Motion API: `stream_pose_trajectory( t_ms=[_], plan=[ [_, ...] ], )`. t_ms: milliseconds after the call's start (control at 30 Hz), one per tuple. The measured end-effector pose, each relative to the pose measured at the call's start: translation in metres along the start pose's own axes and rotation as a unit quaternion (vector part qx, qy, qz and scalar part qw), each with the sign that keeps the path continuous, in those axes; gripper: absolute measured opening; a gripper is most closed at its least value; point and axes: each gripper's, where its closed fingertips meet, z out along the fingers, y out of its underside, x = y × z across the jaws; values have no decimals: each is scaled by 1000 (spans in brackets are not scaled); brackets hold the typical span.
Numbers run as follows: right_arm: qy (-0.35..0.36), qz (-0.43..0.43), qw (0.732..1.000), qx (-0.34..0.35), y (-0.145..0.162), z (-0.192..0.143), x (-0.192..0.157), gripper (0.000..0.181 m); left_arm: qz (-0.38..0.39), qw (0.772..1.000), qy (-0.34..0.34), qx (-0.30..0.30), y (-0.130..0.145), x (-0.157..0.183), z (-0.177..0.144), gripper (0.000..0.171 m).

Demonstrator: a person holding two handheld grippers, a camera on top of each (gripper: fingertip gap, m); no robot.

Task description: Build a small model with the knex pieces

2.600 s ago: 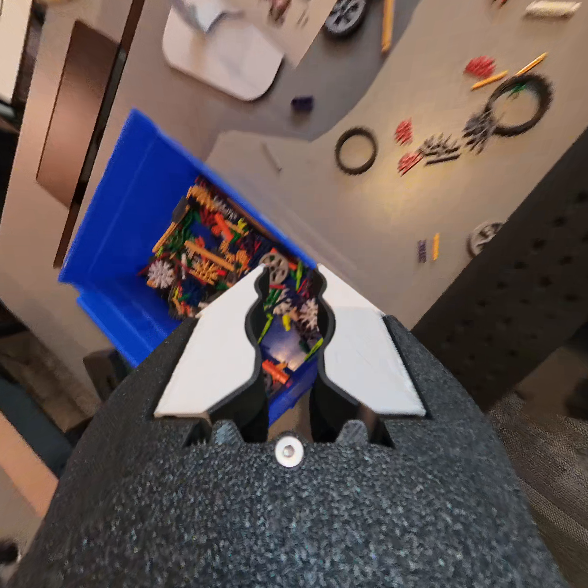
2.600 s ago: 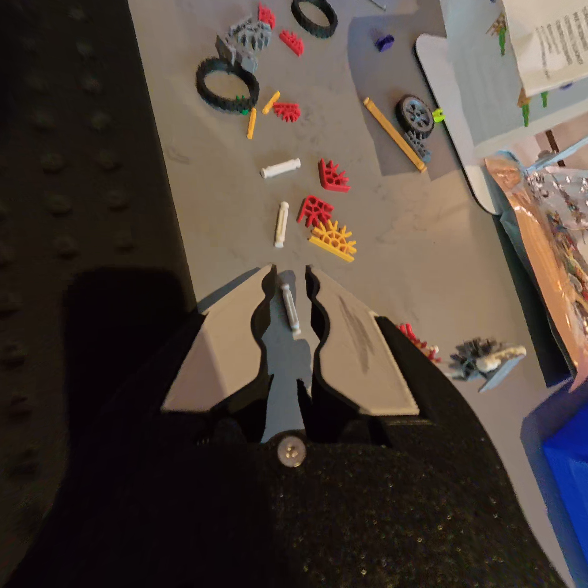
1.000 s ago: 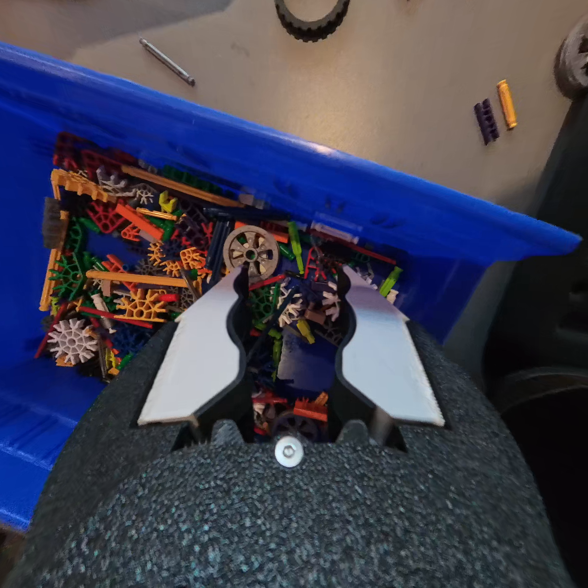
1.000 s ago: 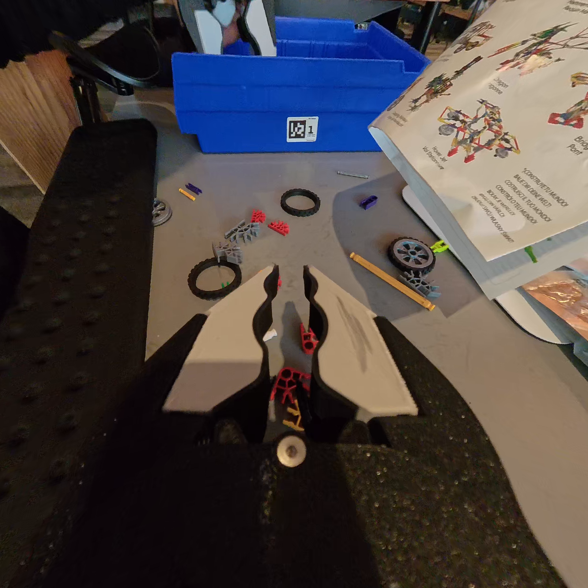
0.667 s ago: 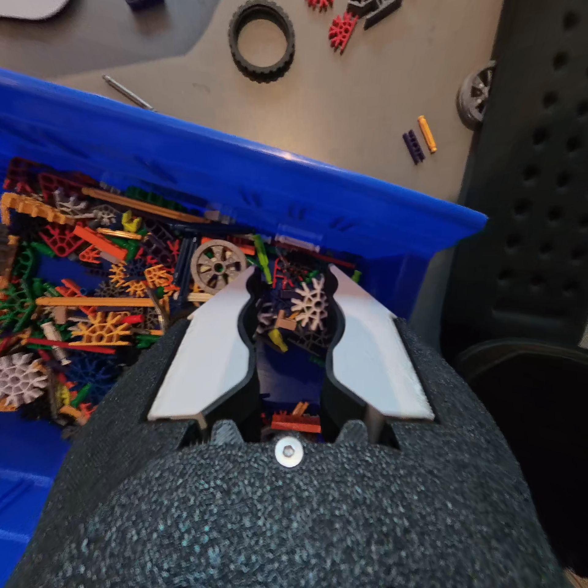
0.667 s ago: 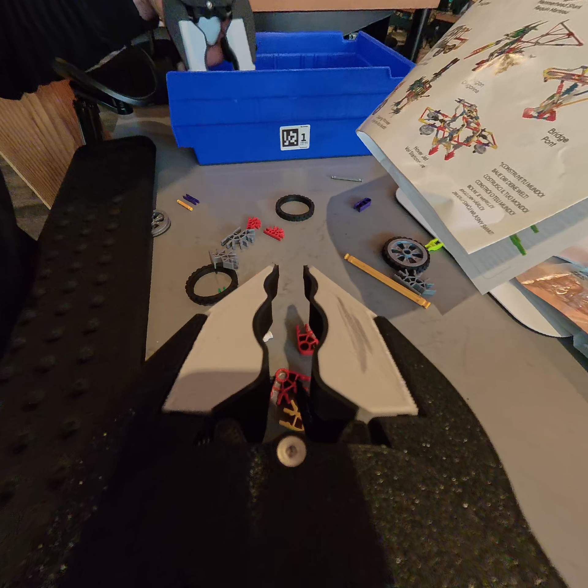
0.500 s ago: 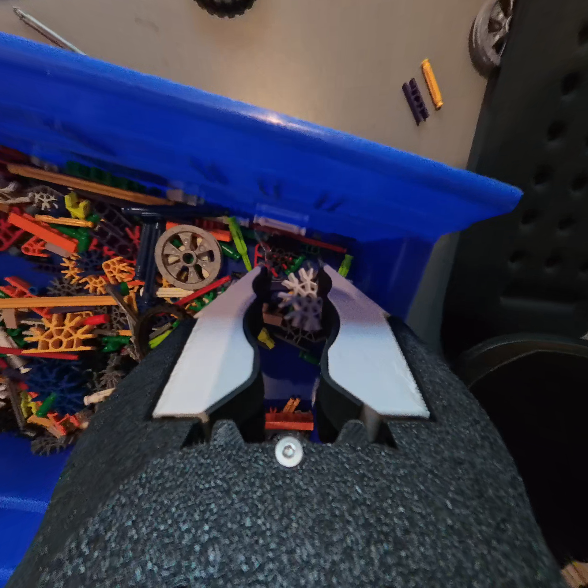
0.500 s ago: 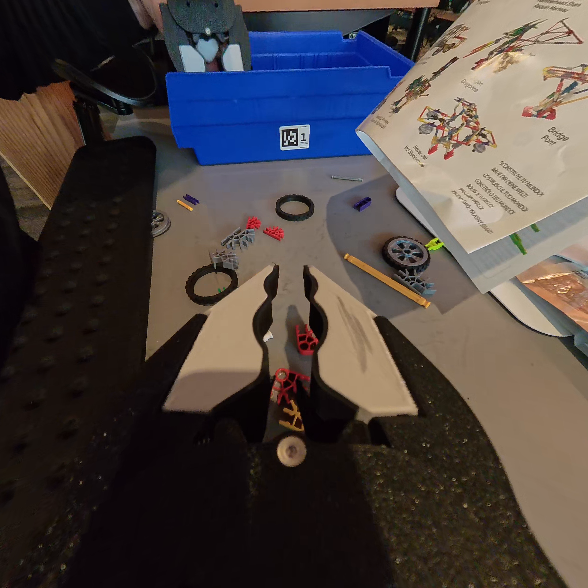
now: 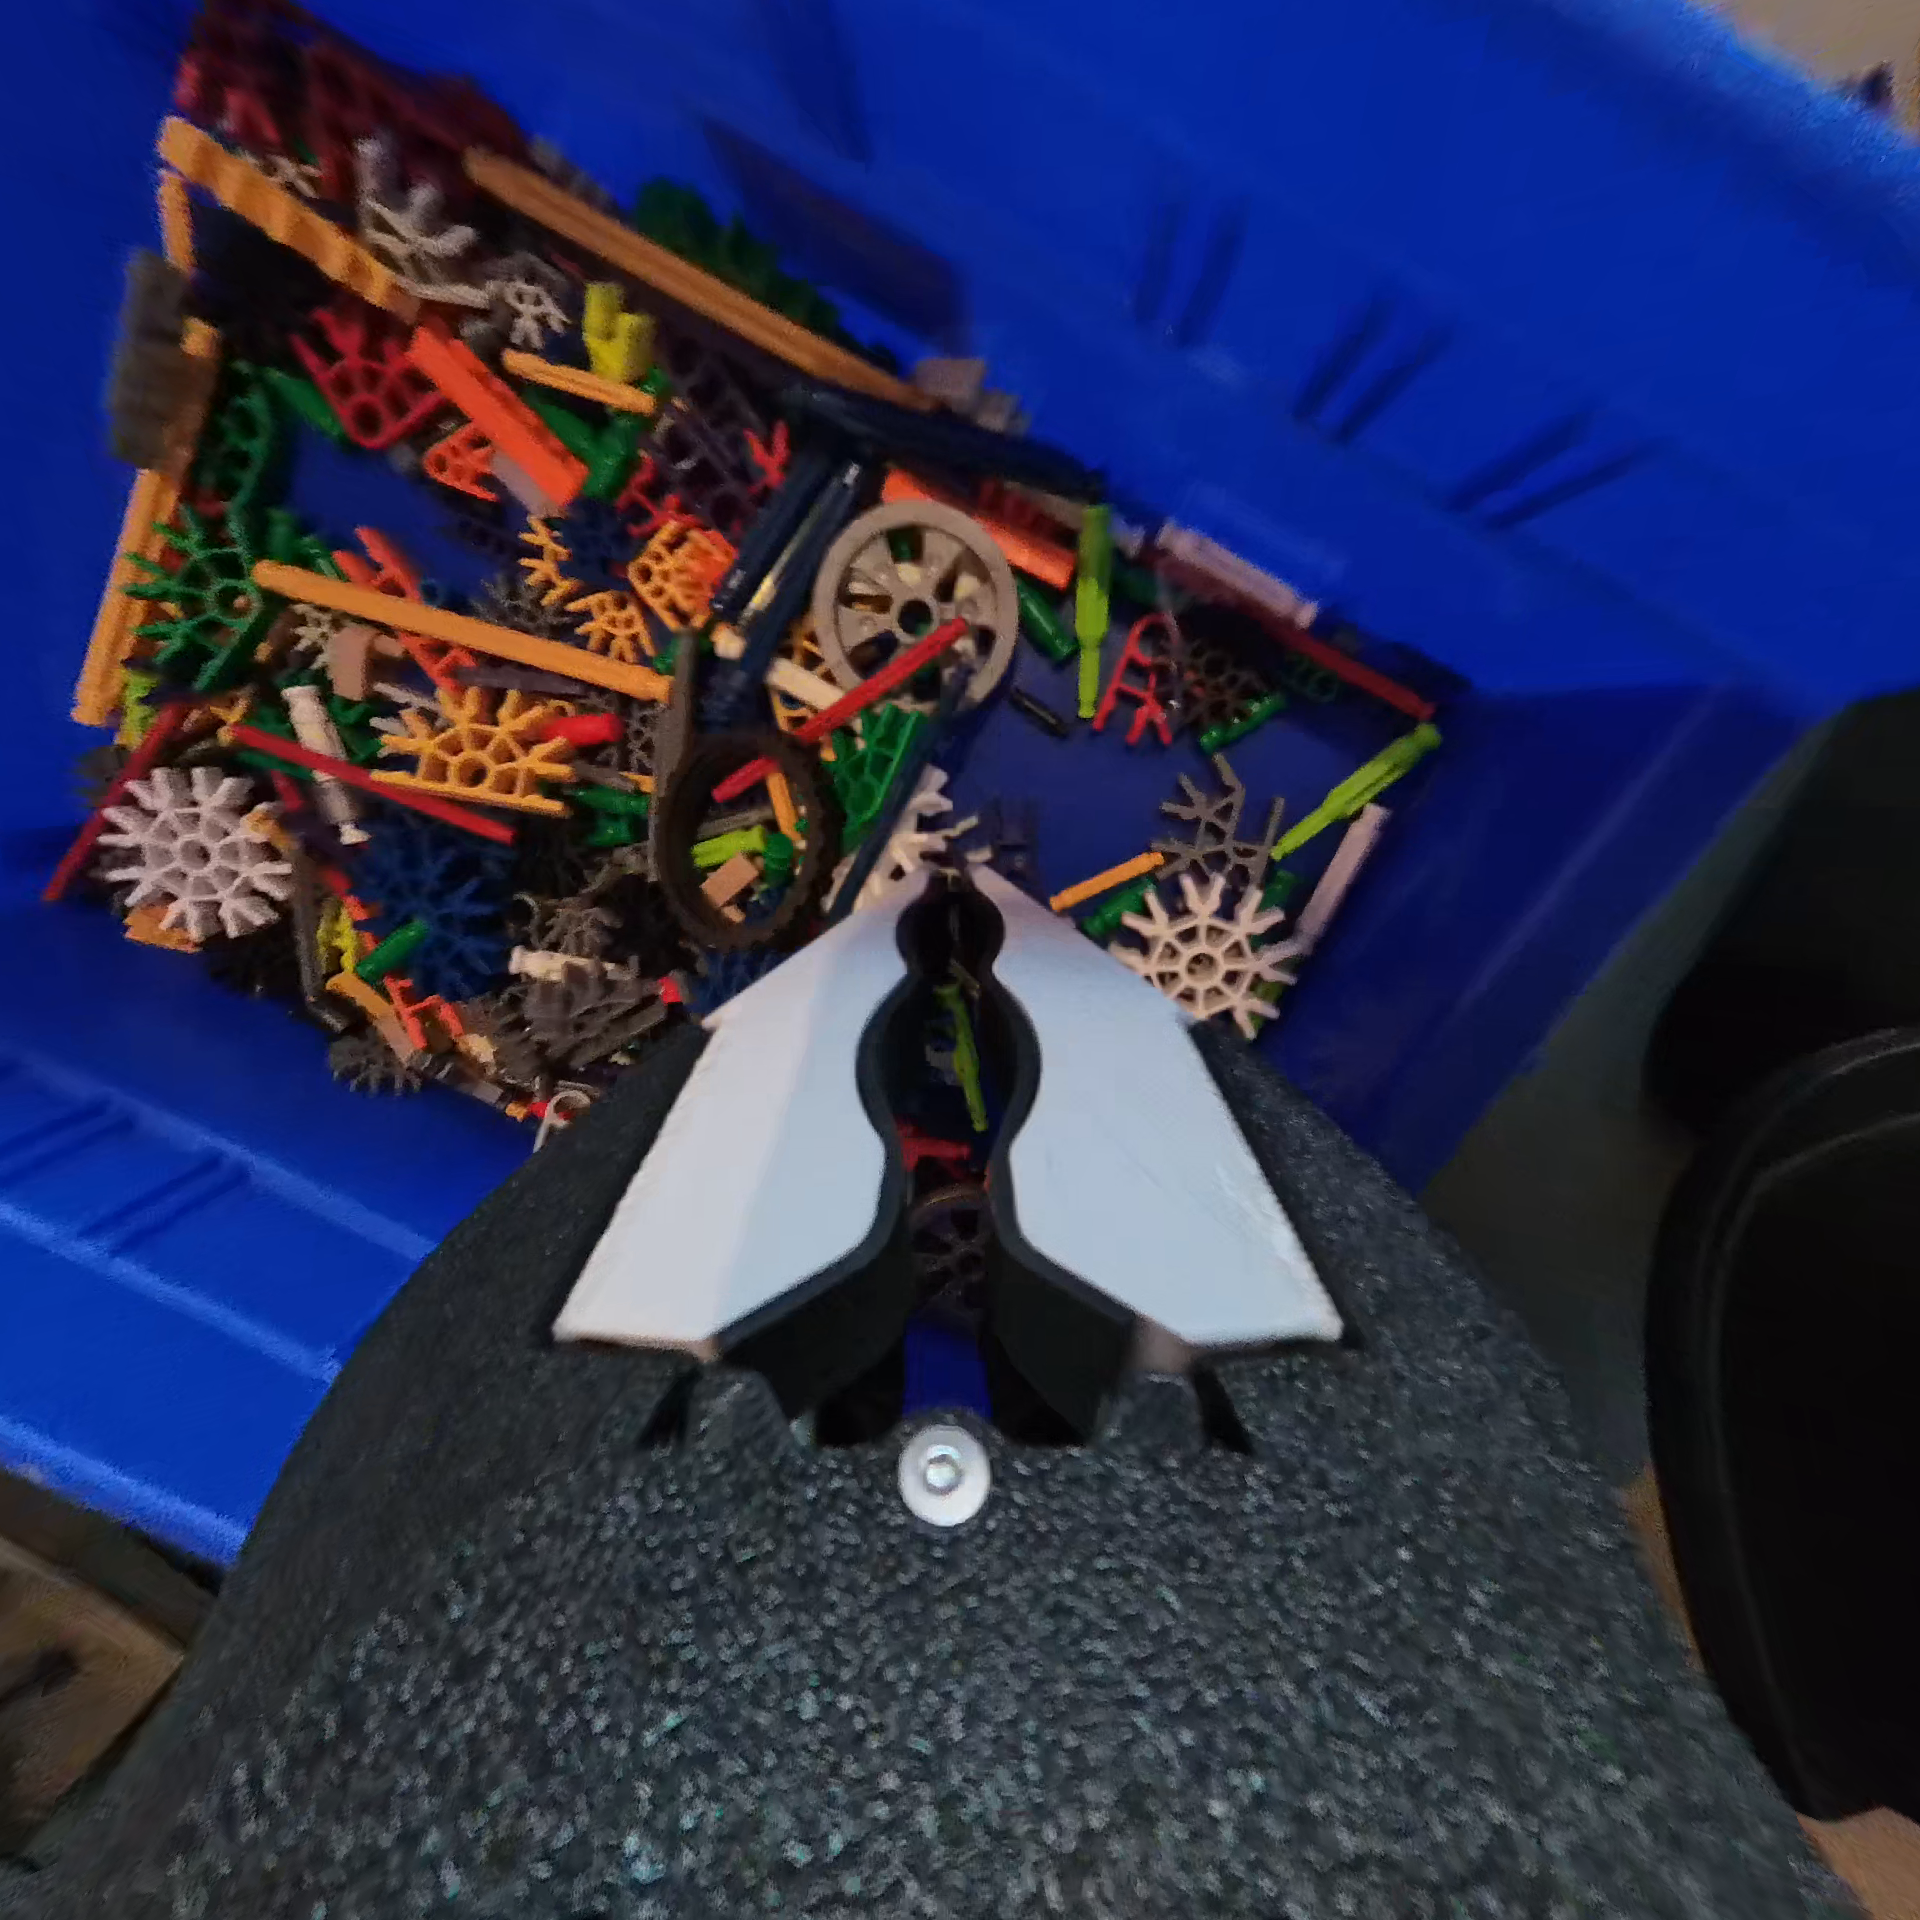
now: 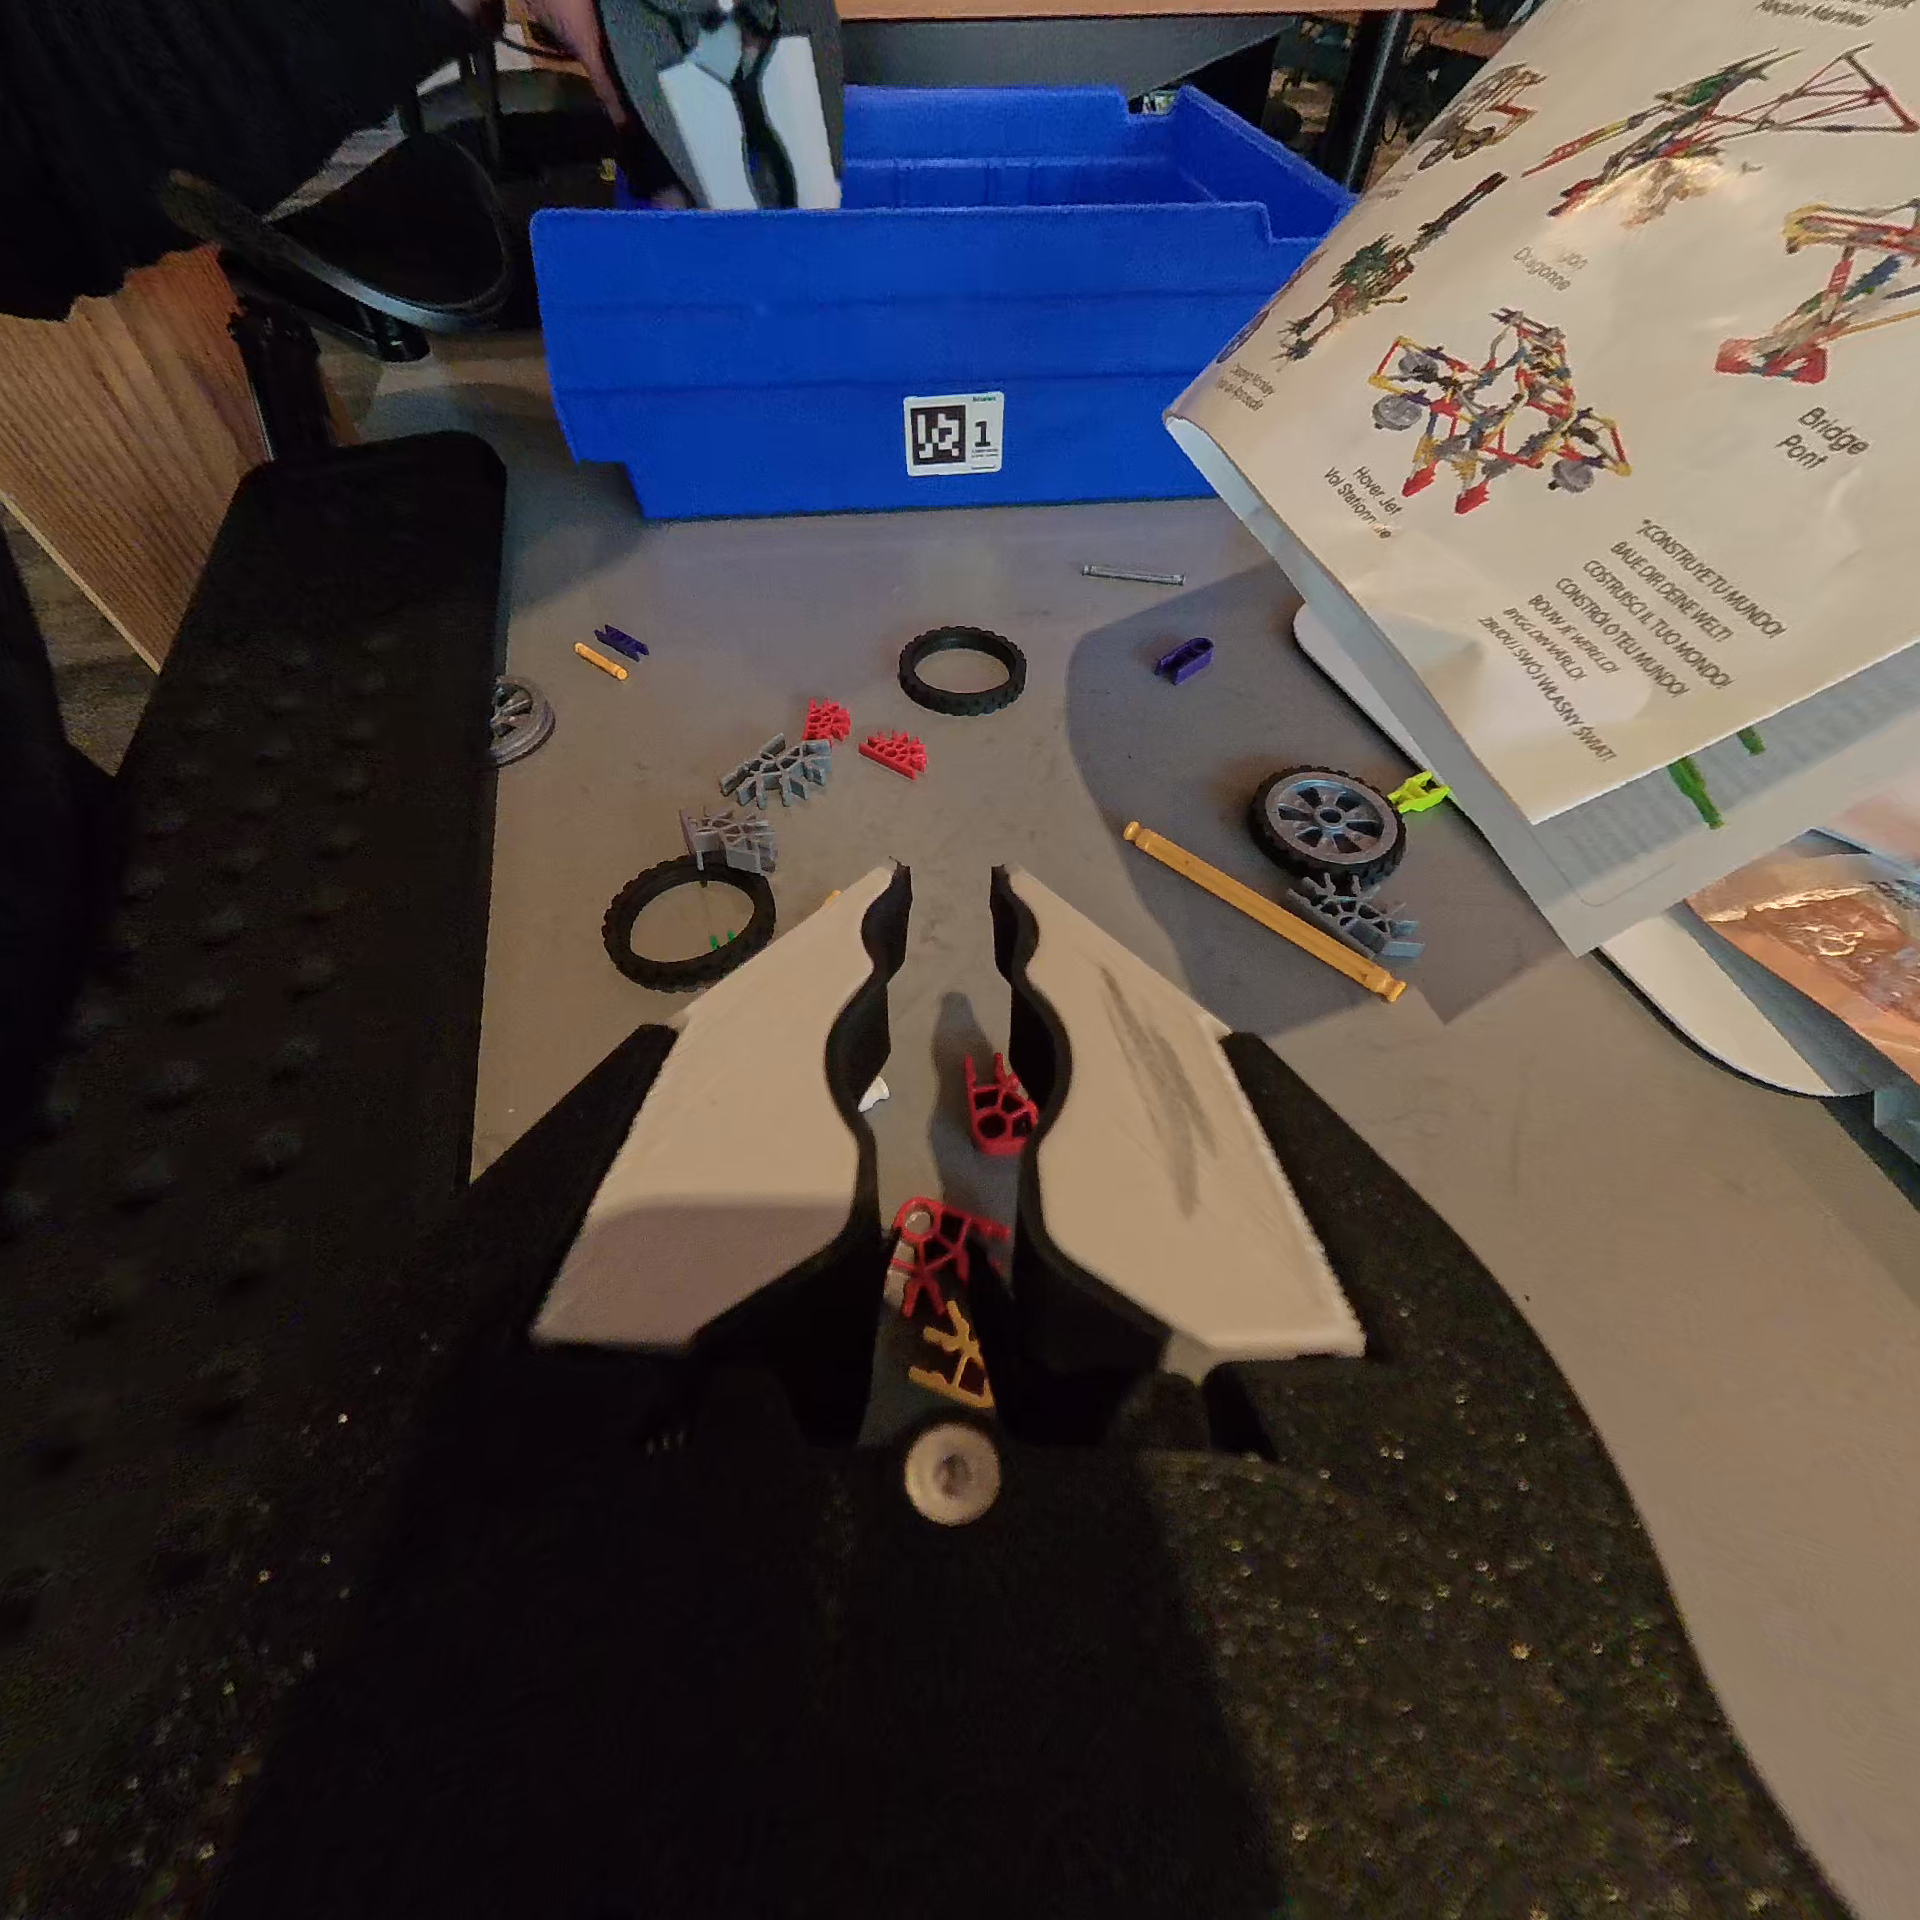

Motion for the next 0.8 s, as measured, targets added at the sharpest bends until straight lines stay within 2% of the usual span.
stream_pose_trajectory(
  t_ms=[100,300,400,533,633,733,800],
  plan=[
    [-1,1,1000,1,0,0,0,15,-18,999,-40,1,1,-16,-10,12],
    [-3,6,1000,2,0,-1,1,15,-7,999,-37,20,-7,-13,-19,19],
    [-4,8,1000,2,0,-1,1,15,3,999,-33,24,-14,-12,-15,24],
    [-5,11,1000,2,0,-1,1,15,8,999,-17,30,-27,-12,-2,38],
    [-6,14,1000,3,0,-1,2,15,20,1000,-6,11,-31,-10,14,45],
    [-7,12,1000,2,0,-1,1,15,32,999,16,1,-33,-3,27,38],
    [-8,11,1000,1,0,0,0,15,33,999,23,-7,-30,-1,30,18]
  ],
)
